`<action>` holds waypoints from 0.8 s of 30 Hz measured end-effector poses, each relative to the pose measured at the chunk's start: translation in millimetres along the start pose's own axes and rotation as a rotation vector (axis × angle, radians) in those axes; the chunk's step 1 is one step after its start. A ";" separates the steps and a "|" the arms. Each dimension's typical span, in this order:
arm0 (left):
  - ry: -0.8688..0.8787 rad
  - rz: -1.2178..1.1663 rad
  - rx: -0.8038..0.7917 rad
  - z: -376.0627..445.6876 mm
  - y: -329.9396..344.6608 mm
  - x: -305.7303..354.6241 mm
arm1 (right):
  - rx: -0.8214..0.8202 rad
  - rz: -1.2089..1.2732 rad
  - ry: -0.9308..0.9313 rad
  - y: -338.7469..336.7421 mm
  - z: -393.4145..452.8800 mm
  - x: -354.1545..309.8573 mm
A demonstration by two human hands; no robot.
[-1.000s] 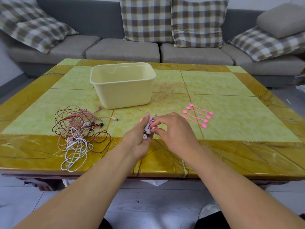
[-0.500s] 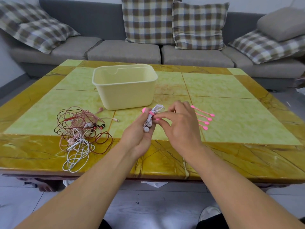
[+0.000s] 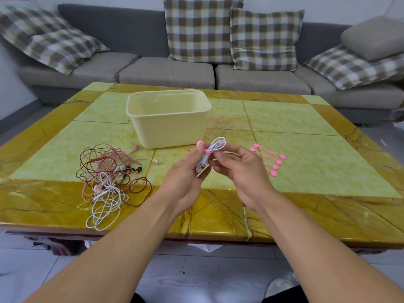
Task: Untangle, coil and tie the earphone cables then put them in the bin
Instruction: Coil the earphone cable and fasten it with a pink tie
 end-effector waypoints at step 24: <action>-0.095 0.540 -0.019 -9.6 -20.4 15.3 | -0.270 -0.656 -0.399 -23.8 -2.6 -5.9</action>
Point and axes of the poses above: each hand's wrist, its own z-axis towards the middle knuckle, its own y-axis out of the palm, x = y × z, the point moved 1 cm from there along z, towards the middle knuckle, and after that the axes turned 4 degrees about x, right-handed, at the moved point
